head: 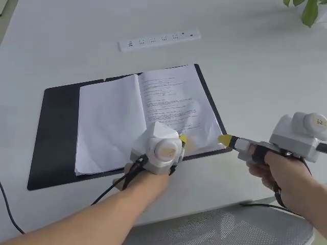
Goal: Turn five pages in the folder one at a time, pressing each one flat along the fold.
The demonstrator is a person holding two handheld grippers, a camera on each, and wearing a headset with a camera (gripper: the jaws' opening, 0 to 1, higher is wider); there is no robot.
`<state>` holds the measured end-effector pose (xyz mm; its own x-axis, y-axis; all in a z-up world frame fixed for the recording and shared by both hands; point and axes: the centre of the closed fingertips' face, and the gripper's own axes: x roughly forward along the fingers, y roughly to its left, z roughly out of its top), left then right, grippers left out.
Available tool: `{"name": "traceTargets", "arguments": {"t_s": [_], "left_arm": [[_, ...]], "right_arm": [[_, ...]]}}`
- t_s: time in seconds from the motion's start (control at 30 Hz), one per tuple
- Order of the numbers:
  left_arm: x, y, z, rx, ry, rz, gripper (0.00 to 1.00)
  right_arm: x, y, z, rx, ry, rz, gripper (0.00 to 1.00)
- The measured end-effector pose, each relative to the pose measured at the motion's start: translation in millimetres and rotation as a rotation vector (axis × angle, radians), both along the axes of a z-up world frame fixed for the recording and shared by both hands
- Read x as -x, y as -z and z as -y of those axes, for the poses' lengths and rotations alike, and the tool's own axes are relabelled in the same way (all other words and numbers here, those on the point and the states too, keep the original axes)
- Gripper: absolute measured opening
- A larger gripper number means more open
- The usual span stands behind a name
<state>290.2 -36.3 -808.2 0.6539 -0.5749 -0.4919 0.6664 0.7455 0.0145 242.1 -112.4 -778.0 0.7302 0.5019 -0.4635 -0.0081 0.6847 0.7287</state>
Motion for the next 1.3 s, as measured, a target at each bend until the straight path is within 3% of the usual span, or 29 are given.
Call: {"name": "traceTargets", "arguments": {"t_s": [0.23, 0.53, 0.77, 1.03, 1.3], "left_arm": [[2.6, -9.4, -12.2, 0.017, -0.006, -0.052, 0.14], [1.3, -59.6, -41.8, 0.08, -0.02, 0.002, 0.12], [6.4, -94.5, -69.9, 0.128, -0.042, 0.035, 0.11], [17.9, -128.6, -120.4, 0.157, -0.098, 0.074, 0.11], [30.1, -139.7, -173.6, 0.149, -0.16, 0.094, 0.1]], "right_arm": [[-2.4, -23.3, -7.9, -0.011, -0.02, 0.058, 0.0], [-5.8, -64.5, -29.7, -0.02, -0.076, 0.153, 0.0], [-8.1, -96.9, -64.5, -0.036, -0.145, 0.231, 0.0], [-6.8, -118.5, -117.6, -0.058, -0.254, 0.283, 0.0], [-4.1, -123.9, -172.5, -0.066, -0.362, 0.297, 0.0]]}}
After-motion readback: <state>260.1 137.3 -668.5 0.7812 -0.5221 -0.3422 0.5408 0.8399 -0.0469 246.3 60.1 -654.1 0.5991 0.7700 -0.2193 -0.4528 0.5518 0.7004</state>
